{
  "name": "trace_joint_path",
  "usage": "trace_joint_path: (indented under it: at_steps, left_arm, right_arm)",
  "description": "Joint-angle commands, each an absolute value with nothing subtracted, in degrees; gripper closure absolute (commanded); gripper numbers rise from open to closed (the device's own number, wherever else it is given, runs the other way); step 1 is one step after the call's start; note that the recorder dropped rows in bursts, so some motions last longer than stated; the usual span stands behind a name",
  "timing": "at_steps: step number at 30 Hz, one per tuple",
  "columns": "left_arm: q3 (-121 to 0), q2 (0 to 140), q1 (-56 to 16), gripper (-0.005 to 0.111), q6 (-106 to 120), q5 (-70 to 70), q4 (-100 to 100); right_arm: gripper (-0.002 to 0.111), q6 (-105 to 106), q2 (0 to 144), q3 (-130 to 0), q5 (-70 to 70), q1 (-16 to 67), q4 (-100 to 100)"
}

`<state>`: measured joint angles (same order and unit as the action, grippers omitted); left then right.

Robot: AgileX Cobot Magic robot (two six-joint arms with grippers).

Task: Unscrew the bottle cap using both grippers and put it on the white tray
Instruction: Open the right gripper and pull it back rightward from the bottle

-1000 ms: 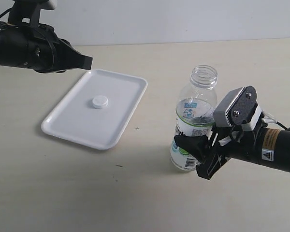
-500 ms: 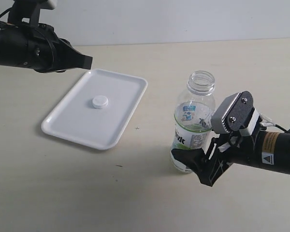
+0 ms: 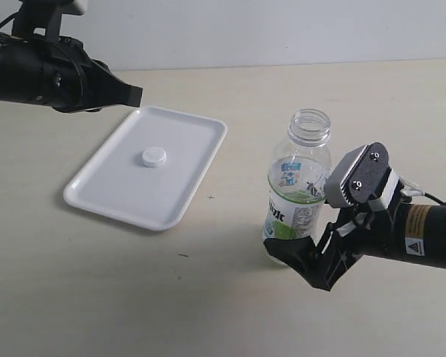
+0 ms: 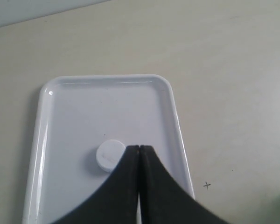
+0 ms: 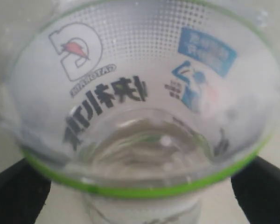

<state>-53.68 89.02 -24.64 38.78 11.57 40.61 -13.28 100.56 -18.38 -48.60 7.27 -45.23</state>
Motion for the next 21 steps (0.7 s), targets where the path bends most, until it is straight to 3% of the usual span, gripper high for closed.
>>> trace_joint_path:
  at_steps: [1, 6, 13, 21]
  left_arm:
    - [-53.5, 88.64, -24.72, 0.107, 39.0, 11.7, 41.26]
    - [-53.5, 88.64, -24.72, 0.107, 39.0, 11.7, 41.26]
    - [-53.5, 88.64, -24.72, 0.107, 38.86, 11.69, 41.26]
    - [-53.5, 88.52, -24.72, 0.107, 38.86, 14.12, 41.26]
  right_arm:
    - [0.008, -18.68, 94.18, -18.2, -39.61, 7.31, -46.8]
    - [0.008, -36.18, 85.79, -18.2, -30.96, 7.31, -58.61]
    - [0.008, -83.61, 75.52, -18.2, -24.92, 7.31, -94.97]
    - [0.009, -105.63, 68.23, -17.67, -31.4, 7.31, -99.95]
